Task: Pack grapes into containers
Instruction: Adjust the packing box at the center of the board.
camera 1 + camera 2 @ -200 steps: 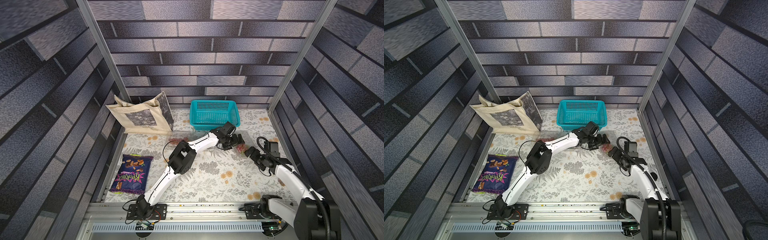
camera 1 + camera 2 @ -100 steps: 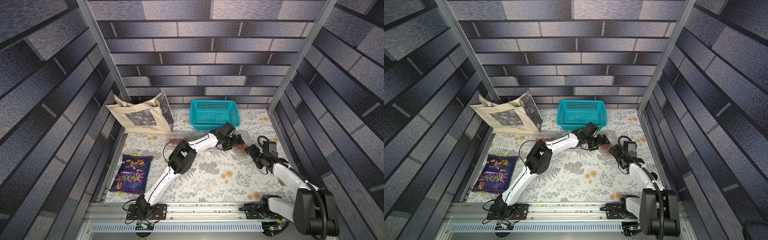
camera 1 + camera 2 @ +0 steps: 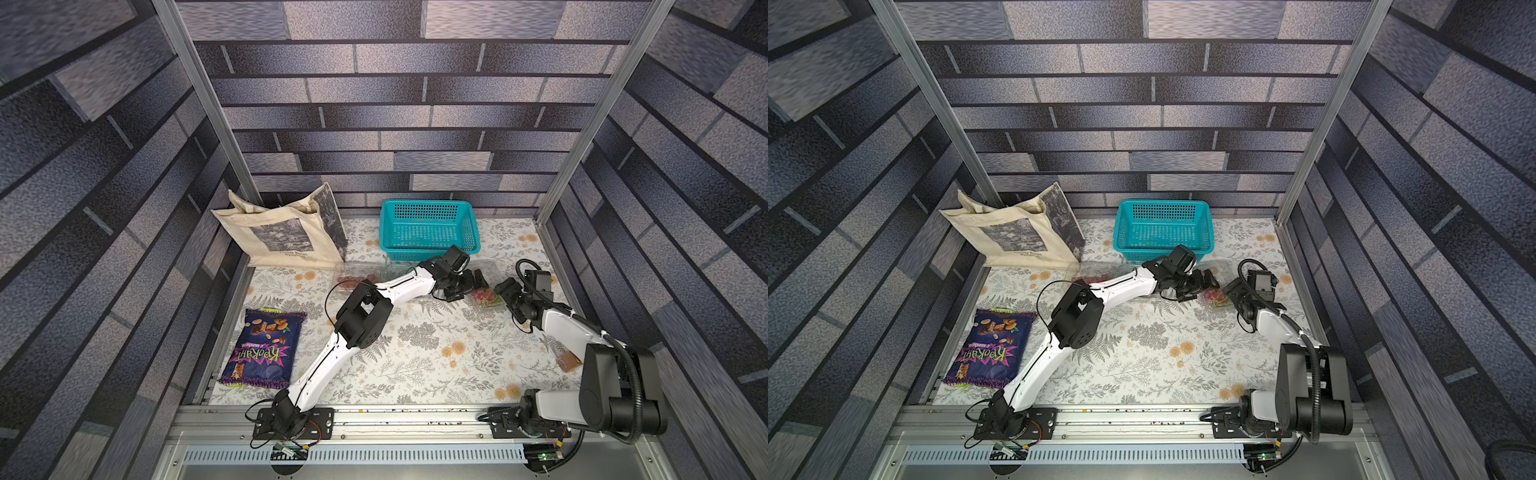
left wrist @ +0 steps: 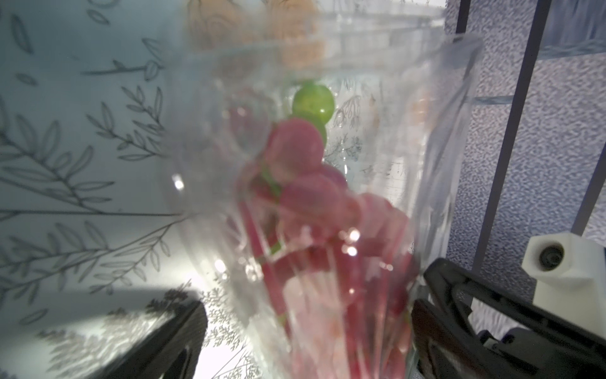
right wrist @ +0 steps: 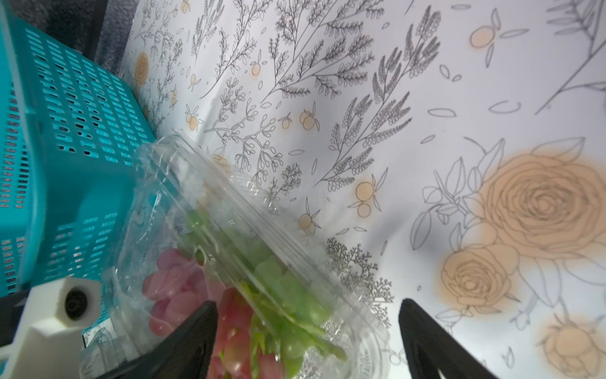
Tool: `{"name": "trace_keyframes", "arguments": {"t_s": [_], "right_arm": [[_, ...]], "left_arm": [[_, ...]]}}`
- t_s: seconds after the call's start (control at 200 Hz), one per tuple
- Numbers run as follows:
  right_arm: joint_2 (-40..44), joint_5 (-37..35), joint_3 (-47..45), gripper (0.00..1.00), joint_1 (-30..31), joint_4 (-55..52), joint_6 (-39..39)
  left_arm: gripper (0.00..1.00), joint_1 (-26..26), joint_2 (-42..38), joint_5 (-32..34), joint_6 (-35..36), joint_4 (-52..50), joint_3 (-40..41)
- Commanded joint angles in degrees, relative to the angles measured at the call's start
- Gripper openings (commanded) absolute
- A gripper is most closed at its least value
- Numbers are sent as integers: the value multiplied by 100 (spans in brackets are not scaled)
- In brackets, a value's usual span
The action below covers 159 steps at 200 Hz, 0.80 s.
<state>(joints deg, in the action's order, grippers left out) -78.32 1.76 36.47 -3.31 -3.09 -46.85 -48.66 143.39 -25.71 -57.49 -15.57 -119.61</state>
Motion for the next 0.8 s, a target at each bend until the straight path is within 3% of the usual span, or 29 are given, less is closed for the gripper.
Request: {"name": "trace_keyframes", "arguments": {"t_s": [0.0, 0.386, 0.791], "right_arm": [[-269, -165, 173, 87, -72, -121, -73], [-813, 11, 585, 86, -137, 39, -381], [-1496, 261, 1506, 87, -195, -415, -116]], "left_arm": [[100, -29, -237, -38, -24, -197, 248], [100, -273, -310, -92, -189, 69, 563], [100, -558, -283, -129, -385, 353, 654]]}}
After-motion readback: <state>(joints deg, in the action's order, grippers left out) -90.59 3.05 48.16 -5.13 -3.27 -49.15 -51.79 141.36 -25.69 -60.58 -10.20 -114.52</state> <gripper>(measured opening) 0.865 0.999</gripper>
